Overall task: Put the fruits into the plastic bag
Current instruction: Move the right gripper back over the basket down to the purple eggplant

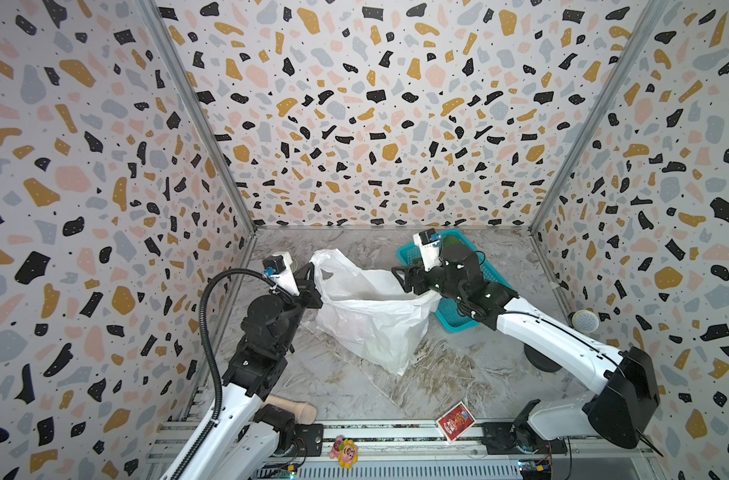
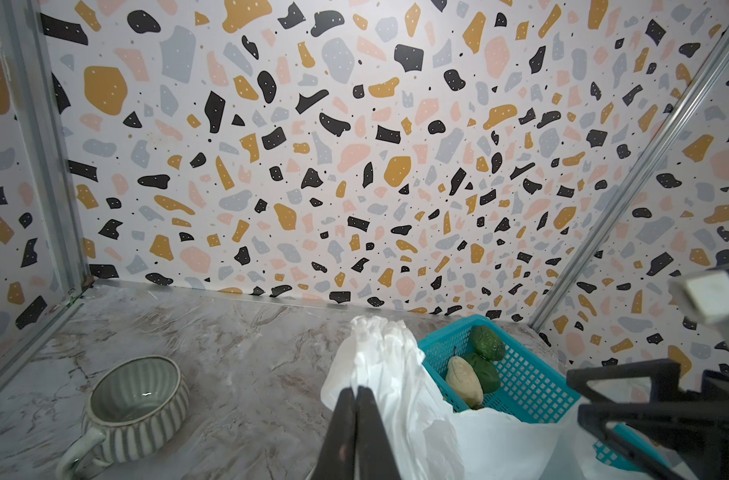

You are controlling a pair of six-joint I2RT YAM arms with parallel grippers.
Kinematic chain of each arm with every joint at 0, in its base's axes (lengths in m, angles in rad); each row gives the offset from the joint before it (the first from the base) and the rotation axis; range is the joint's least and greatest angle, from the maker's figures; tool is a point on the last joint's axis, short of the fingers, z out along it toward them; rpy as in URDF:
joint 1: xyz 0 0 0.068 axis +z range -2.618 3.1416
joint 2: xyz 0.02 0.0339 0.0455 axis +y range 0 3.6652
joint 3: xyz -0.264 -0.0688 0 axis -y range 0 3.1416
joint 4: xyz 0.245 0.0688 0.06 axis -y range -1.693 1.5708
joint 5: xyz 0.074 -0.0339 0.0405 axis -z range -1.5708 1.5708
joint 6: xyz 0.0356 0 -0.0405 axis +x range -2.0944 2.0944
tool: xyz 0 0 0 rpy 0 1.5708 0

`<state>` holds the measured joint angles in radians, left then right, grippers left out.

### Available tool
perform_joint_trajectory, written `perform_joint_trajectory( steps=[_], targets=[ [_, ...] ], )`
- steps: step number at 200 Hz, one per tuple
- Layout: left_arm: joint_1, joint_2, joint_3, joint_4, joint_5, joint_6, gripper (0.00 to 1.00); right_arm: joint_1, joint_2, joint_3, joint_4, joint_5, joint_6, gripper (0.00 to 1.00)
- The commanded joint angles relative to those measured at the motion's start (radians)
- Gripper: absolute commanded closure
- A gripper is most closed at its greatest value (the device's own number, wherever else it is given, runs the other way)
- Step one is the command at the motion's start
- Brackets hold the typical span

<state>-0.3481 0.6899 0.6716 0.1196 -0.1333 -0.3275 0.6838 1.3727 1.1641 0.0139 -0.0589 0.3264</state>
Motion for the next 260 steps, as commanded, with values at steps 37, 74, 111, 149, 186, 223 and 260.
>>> perform_joint_trajectory(
  steps=[37,74,111,149,186,223,260],
  targets=[
    [0.004,0.046,0.044,0.012,-0.073,0.015,1.0,-0.284,-0.001,0.034,0.136,0.178,0.124,0.16],
    [0.002,0.044,0.011,0.05,-0.078,-0.05,1.0,-0.372,0.248,0.15,-0.062,0.074,0.125,0.16],
    [0.003,0.052,0.011,0.057,-0.096,-0.008,1.0,-0.37,0.473,0.238,-0.126,-0.134,0.142,0.17],
    [0.002,0.085,0.017,0.067,-0.051,0.005,1.0,-0.371,0.642,0.295,-0.195,-0.159,0.152,0.2],
    [0.003,0.074,-0.009,0.087,-0.053,0.01,1.0,-0.37,0.719,0.301,-0.245,-0.161,0.119,0.24],
    [0.003,0.091,-0.009,0.094,-0.067,0.003,1.0,-0.372,0.672,0.207,-0.197,-0.159,0.142,0.44],
    [0.003,0.087,-0.007,0.084,-0.043,-0.013,1.0,-0.371,0.557,0.114,-0.145,-0.202,0.181,0.71]
  ],
)
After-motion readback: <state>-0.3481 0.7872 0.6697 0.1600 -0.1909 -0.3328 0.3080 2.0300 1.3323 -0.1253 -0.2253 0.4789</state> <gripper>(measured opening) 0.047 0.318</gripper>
